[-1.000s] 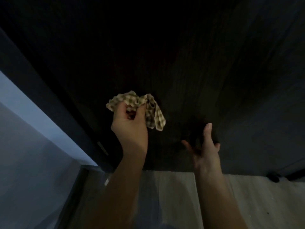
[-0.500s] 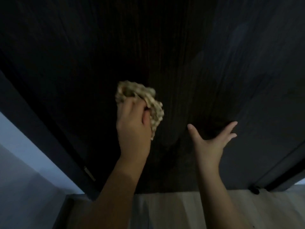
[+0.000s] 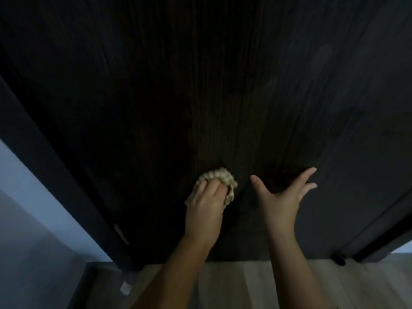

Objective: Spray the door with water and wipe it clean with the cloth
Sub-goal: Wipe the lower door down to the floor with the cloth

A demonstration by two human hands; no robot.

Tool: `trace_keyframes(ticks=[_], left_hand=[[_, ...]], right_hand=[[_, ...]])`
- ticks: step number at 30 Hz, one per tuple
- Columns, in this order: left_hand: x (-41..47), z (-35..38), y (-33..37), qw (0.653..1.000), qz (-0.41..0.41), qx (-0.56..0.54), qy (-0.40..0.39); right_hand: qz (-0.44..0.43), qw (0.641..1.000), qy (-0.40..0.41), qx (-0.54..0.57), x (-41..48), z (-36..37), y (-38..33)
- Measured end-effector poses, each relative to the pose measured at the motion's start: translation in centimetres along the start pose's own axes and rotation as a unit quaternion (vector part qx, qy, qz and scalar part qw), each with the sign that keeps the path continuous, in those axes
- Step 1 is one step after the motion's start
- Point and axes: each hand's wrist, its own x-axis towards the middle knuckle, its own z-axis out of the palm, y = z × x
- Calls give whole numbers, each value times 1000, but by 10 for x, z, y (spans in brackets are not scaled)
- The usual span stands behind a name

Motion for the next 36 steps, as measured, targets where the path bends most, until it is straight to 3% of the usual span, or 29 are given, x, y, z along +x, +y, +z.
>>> trace_keyframes(ticks=[5, 9, 12, 14, 16, 18, 19, 21, 23, 25, 28, 31, 34, 36], left_hand=[[-24, 16, -11, 996, -32, -45, -69], [4, -15, 4, 963, -132, -233, -31], [23, -45, 22, 851, -273, -448, -12], [29, -59, 31, 773, -333, -540, -5], [32, -69, 40, 702, -344, -624, -6], [31, -75, 44, 668, -332, -666, 0], [29, -76, 45, 679, -328, -656, -2], [24, -76, 43, 745, -324, -582, -23], [19, -74, 37, 833, -301, -459, -63], [15, -71, 36, 884, -273, -364, -105], [14, -69, 43, 891, -218, -376, -129], [18, -71, 47, 925, -150, -335, -100], [19, -88, 41, 968, -131, -211, -38], [17, -97, 35, 983, -111, -149, -13]], right_hand=[[-3, 999, -51, 2, -5, -15, 3], [-3, 999, -39, -16, -6, -26, 11], [-8, 999, -27, 22, -12, -33, 10], [50, 992, -94, 64, -19, -35, -2], [183, 948, -218, 139, -28, -33, -19], [303, 871, -330, 202, -33, -34, -25], [329, 845, -348, 236, -35, -36, -25], [347, 830, -313, 304, -36, -39, -23], [320, 846, -238, 354, -35, -42, -22], [265, 879, -167, 359, -33, -44, -19], [135, 924, -125, 335, -40, -40, -24], [-81, 966, 12, 246, -42, -47, -31], [-245, 947, 138, 157, -24, -59, -33], [-292, 938, 161, 96, -7, -58, -27]])
